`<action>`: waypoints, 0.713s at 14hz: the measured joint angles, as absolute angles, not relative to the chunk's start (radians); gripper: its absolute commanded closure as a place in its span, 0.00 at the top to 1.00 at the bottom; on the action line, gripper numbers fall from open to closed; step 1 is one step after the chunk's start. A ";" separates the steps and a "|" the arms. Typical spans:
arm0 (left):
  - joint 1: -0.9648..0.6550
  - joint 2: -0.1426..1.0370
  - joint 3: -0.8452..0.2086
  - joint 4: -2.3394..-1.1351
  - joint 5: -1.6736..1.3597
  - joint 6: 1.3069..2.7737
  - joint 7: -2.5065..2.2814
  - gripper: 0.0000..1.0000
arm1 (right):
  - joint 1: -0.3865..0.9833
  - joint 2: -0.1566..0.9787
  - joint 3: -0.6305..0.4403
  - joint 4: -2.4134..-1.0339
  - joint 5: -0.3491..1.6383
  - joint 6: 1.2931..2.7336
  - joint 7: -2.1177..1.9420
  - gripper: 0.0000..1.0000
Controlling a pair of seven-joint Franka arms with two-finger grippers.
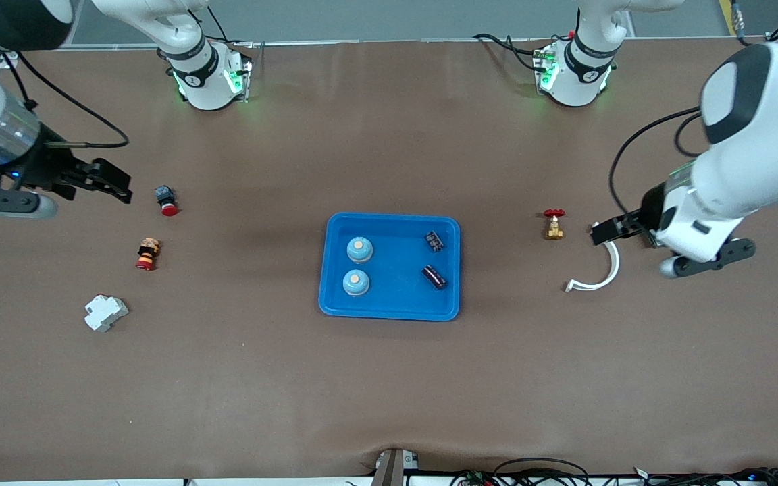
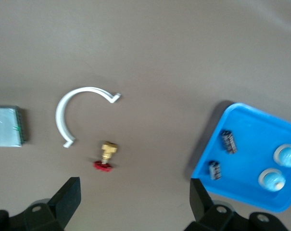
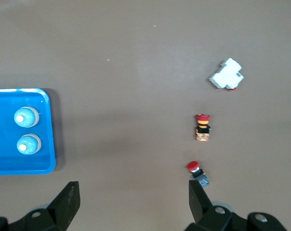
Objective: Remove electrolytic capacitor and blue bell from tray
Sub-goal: 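Raise both grippers from rest and swing them toward the blue tray, then lower the right gripper to a bell while the left gripper lowers to a capacitor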
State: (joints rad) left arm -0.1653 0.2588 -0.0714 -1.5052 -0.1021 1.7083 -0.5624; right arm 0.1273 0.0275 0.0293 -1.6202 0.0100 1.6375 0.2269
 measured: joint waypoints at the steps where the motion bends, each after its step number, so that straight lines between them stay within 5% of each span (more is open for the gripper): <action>1: -0.181 0.279 -0.072 -1.494 -0.102 1.727 -0.620 1.00 | 0.145 0.028 0.030 -1.641 0.017 1.659 0.247 1.00; 10: -0.289 0.390 -0.072 -1.481 -0.065 1.850 -0.873 1.00 | 0.373 0.065 0.032 -1.834 0.037 1.939 0.596 1.00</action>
